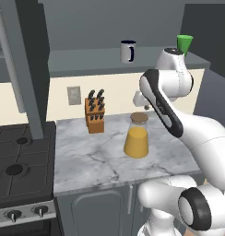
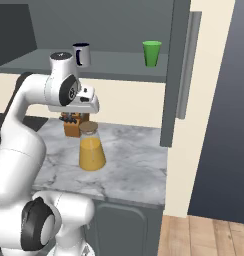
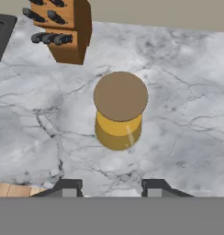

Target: There is a tray on the dining counter. Grab the cup, mug, and pitcher and place them on the tray. The pitcher may be placed next to the tray if it cannot fit the tray.

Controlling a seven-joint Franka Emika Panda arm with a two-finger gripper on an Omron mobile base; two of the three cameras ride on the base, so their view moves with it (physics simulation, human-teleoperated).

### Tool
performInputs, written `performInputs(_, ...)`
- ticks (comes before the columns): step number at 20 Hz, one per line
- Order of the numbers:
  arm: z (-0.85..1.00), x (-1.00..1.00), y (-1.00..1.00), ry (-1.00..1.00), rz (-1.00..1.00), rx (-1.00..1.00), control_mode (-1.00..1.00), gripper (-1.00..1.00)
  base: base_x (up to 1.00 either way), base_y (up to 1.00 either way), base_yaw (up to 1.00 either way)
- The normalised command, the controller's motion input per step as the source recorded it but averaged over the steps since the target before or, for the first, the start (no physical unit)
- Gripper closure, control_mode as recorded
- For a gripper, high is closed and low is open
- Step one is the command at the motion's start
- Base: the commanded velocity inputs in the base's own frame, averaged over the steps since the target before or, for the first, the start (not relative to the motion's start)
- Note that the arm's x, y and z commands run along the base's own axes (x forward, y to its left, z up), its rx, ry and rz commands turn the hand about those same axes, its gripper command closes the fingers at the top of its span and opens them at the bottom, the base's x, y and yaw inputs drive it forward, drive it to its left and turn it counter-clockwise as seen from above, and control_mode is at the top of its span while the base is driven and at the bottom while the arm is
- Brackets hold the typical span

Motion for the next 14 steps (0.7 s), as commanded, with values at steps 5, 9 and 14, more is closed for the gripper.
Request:
performInputs(5, 0.04, -0.12, -0.21, 0.0, -0.09, 0.02, -1.0, -1.0, 0.0, 0.0, 0.0)
performInputs(9, 0.14, -0.63, -0.24, -0.02, -0.26, 0.06, -1.0, -1.0, 0.0, 0.0, 0.0)
performInputs(14, 0.06, -0.86, -0.1, -0.14, -0.35, 0.1, -1.0, -1.0, 0.0, 0.0, 0.0)
